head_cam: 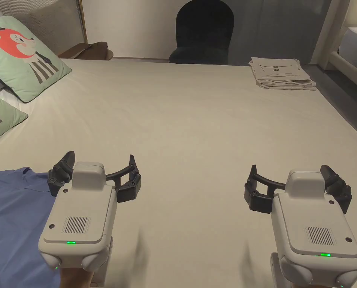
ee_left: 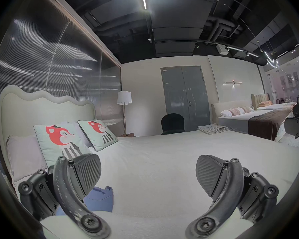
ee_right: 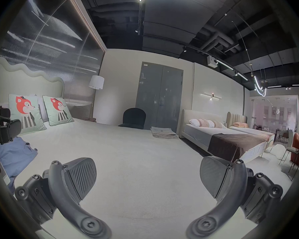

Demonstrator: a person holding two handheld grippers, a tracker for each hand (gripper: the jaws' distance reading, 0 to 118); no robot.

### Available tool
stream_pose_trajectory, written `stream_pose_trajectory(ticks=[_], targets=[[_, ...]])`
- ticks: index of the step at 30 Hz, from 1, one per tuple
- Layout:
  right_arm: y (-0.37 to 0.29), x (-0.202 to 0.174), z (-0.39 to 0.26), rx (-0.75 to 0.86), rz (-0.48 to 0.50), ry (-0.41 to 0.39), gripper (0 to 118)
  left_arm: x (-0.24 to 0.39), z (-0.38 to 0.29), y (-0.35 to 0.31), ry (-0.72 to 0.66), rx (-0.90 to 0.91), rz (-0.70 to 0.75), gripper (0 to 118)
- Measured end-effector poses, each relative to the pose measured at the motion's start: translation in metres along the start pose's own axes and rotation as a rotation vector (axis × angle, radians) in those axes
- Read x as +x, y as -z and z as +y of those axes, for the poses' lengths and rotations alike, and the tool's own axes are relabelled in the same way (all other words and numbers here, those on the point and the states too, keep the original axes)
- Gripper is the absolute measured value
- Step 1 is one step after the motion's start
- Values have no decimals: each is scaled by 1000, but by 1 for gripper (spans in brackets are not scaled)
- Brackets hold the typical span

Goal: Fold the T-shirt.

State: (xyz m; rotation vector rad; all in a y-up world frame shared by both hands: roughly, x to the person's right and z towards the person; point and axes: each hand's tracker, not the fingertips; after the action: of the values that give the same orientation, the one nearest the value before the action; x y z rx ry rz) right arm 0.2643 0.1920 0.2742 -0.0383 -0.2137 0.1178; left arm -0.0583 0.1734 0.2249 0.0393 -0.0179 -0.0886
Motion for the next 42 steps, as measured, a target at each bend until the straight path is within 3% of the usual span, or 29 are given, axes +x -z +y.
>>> stream_pose_trajectory(ticks=[42], targets=[[-1,-1,2,-7,13,-2,117,1,4,-3,8,0,-5,110]])
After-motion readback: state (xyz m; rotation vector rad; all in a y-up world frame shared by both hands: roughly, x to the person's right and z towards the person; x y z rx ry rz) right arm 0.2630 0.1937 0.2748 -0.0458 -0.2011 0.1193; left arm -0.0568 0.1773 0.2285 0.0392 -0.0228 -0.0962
